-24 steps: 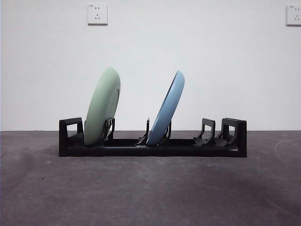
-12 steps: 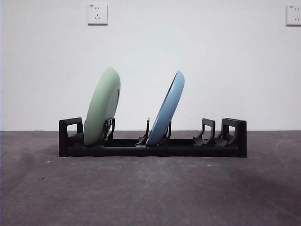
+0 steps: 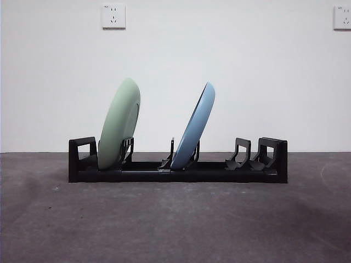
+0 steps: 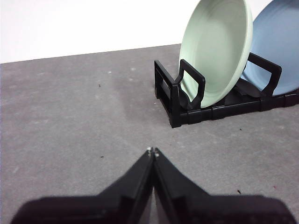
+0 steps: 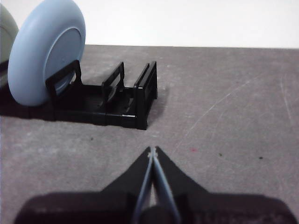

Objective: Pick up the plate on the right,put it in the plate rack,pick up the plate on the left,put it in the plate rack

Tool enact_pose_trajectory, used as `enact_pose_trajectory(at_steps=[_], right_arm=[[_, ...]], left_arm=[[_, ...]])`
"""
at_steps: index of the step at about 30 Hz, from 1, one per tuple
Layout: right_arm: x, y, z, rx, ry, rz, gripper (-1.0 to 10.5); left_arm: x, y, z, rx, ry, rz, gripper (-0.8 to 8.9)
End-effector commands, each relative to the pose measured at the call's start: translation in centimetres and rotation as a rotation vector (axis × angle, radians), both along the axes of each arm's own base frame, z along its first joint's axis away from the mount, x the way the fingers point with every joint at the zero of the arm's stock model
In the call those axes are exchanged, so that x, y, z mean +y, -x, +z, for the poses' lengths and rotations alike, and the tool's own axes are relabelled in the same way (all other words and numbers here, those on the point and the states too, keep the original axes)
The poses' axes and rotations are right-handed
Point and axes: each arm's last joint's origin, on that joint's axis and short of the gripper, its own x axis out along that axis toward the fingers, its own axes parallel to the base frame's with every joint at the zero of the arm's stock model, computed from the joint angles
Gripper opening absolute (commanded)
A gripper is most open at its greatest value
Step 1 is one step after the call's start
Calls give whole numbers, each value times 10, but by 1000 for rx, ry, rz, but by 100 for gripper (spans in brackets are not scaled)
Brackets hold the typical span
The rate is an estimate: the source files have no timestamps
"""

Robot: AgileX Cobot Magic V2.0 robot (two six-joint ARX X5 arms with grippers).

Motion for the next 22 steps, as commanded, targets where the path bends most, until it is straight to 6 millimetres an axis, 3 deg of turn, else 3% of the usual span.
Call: enact_pose_trajectory(at_steps=[1,22], right_arm=[[0,0,-5,51,-118,-22,1],[0,-1,-5,55,-118,-35,1]], left_arm=[[0,-1,-4,11,3,4,-3],[0,-1,-4,11,3,5,-3]])
